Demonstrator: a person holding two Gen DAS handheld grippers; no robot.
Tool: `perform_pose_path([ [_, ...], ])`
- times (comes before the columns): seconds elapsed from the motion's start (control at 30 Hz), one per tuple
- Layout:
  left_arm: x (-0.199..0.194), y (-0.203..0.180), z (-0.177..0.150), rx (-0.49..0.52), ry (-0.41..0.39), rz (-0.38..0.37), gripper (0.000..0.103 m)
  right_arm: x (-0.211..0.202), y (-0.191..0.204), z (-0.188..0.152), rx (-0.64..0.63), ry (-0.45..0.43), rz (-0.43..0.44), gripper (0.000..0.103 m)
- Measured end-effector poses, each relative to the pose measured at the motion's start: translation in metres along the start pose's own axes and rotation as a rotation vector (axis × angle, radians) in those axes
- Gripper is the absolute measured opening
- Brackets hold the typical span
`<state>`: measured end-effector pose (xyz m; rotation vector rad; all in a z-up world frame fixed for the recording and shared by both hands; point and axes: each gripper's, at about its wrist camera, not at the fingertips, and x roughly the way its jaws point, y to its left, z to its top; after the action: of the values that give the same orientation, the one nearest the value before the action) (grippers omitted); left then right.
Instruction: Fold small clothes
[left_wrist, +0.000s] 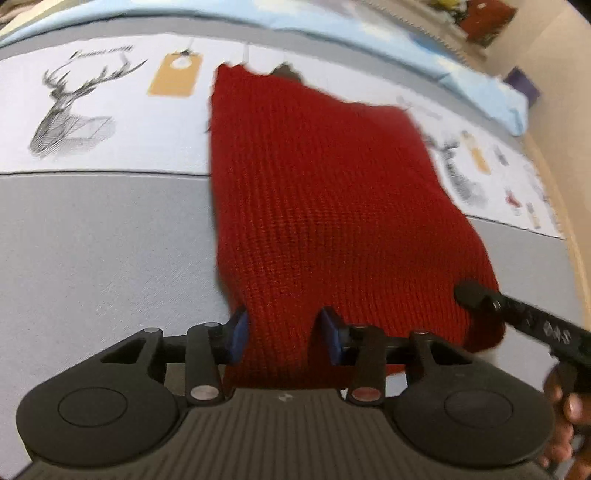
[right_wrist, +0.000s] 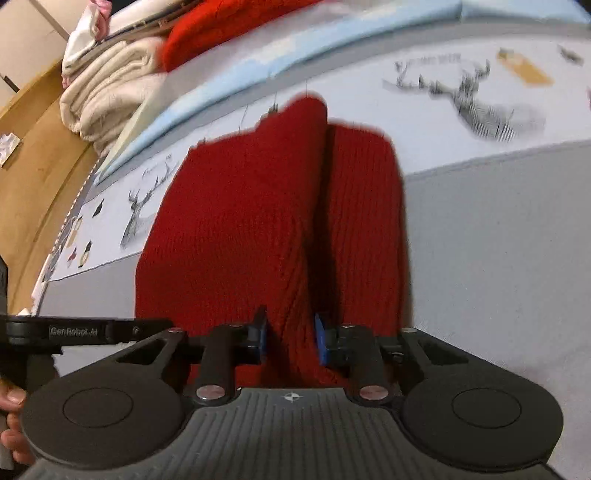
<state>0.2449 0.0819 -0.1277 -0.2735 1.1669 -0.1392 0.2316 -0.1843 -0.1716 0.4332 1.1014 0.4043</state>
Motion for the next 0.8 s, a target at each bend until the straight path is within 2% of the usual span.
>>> perform_pose_path([
  [0.07, 0.008, -0.002, -0.002, 0.037, 0.037, 0.015, 0.046, -0.01, -0.004, 0.003, 0.011, -0.055, -0.012, 0.024],
  [0.13, 0.015, -0.005, -0.005, 0.075, 0.062, 0.069, 0.049, -0.007, -0.009, 0.003, 0.007, -0.026, -0.064, 0.026],
  [0.23, 0.003, -0.008, -0.004, 0.079, 0.005, 0.058, 0.048, 0.003, -0.011, -0.001, -0.009, 0.035, -0.074, 0.029],
  [0.3, -0.002, -0.008, -0.005, 0.11, -0.024, 0.049, 0.048, -0.003, -0.006, -0.003, -0.043, 0.013, -0.092, 0.033],
  [0.37, 0.012, -0.005, -0.013, 0.142, 0.043, 0.118, 0.059, -0.009, -0.006, -0.003, -0.045, 0.001, -0.091, 0.033],
  [0.43, 0.014, -0.008, -0.018, 0.177, 0.057, 0.135, 0.061, -0.005, -0.011, -0.006, -0.056, 0.045, -0.124, 0.037],
  [0.5, -0.001, -0.016, -0.022, 0.242, 0.001, 0.158, 0.061, 0.003, -0.009, -0.013, -0.091, 0.105, -0.147, 0.037],
  [0.57, -0.023, -0.024, -0.026, 0.303, -0.095, 0.202, 0.064, -0.003, -0.001, -0.018, -0.145, 0.108, -0.164, 0.037],
  [0.6, -0.035, -0.027, -0.029, 0.327, -0.143, 0.221, 0.069, -0.009, 0.003, -0.019, -0.173, 0.099, -0.167, 0.039],
  [0.63, -0.048, -0.029, -0.031, 0.338, -0.192, 0.24, 0.077, -0.018, 0.008, -0.021, -0.203, 0.082, -0.174, 0.042],
  [0.7, -0.073, -0.034, -0.038, 0.332, -0.278, 0.261, 0.086, -0.04, 0.011, -0.022, -0.225, 0.031, -0.194, 0.043],
  [0.8, -0.107, -0.043, -0.058, 0.317, -0.378, 0.274, 0.087, -0.086, 0.014, -0.028, -0.199, -0.11, -0.221, 0.055],
])
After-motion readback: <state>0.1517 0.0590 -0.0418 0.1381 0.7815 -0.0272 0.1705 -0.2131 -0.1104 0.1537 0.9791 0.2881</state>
